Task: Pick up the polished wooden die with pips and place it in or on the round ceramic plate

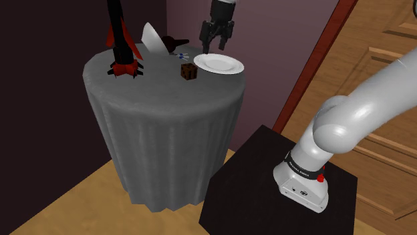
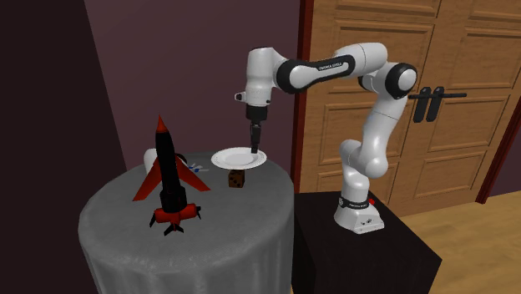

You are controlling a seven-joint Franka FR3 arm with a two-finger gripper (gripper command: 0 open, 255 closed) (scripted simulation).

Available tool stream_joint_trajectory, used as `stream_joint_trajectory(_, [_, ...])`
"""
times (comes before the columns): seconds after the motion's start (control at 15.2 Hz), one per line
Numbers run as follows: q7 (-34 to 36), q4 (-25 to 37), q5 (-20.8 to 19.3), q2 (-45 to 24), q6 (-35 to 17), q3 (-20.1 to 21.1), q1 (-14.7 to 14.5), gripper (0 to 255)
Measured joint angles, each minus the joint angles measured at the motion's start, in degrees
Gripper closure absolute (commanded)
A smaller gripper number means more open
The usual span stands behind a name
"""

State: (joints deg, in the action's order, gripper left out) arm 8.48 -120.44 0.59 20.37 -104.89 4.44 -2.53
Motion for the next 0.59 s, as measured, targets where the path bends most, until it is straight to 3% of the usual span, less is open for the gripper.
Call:
stream_joint_trajectory(0.4, [4.6, 8.2, -0.5, -12.9, -1.7, 3.1, -1.4, 0])
stream_joint_trajectory(0.59, [5.4, 9.6, -0.7, -15.9, -2.6, 3.6, -1.7, 0])
